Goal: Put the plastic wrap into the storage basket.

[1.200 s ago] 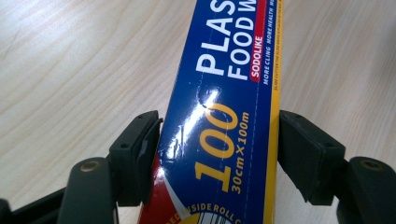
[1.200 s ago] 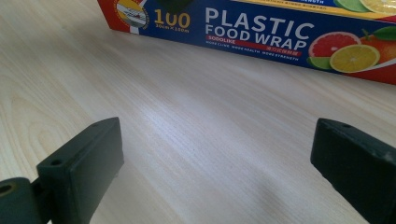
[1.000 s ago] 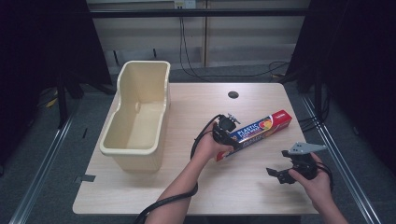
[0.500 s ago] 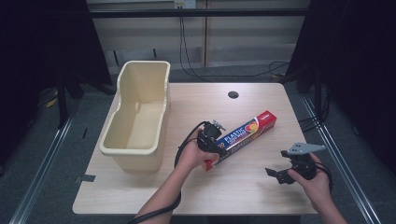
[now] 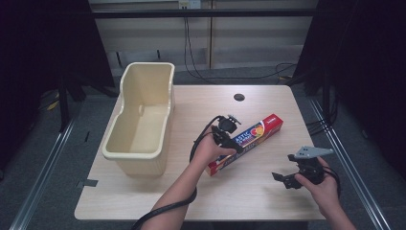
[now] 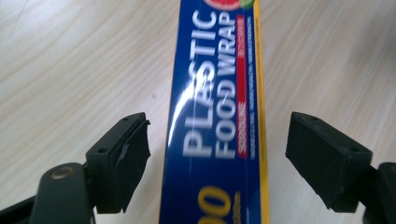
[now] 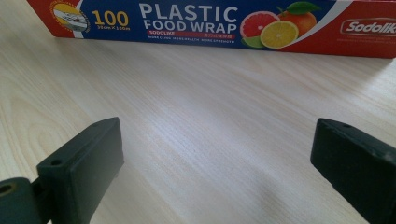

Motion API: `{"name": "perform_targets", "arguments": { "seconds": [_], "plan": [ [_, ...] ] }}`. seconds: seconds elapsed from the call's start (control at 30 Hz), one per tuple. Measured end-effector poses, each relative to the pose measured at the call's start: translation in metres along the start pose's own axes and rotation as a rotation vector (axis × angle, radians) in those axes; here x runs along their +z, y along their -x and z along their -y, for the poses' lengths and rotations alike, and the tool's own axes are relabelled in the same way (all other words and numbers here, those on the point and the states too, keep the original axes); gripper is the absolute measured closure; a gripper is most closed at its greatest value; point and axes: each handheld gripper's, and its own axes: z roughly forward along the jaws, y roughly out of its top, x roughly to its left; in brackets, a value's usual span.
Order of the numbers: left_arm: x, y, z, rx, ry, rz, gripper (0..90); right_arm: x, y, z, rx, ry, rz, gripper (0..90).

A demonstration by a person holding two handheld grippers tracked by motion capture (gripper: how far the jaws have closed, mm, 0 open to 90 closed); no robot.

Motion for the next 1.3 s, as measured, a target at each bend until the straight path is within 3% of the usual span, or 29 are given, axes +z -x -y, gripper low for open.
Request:
{"name": "perform_targets", "arguments": {
  "seconds": [0.27,0.37,0.47,0.77,1.1,1.2,1.3],
  "plan": [
    [0.016,0.001,-0.013,-0.010,-0.011,-0.011,20.3,-0.001,0.001,0.000,-0.005,0.004,0.002,2.4],
    [0.022,0.000,-0.017,-0.033,-0.011,-0.005,20.6,-0.001,0.001,0.000,-0.006,0.005,0.001,2.4],
    [0.028,0.000,-0.021,-0.027,-0.020,-0.002,20.5,-0.001,0.001,0.000,-0.005,0.005,0.001,2.3],
    [0.039,-0.001,-0.023,-0.036,-0.025,-0.007,22.1,-0.001,0.001,0.000,-0.006,0.007,-0.001,2.4],
    [0.045,0.002,-0.028,-0.027,-0.067,-0.009,32.4,-0.001,0.000,0.000,-0.002,0.005,-0.006,2.4],
    [0.044,0.002,-0.030,0.008,-0.084,-0.023,37.4,0.000,0.001,0.000,-0.005,0.006,-0.012,2.4],
    [0.044,0.003,-0.030,-0.002,-0.080,-0.026,38.8,0.000,0.000,0.000,-0.004,0.001,-0.009,2.3]
  ]
}}
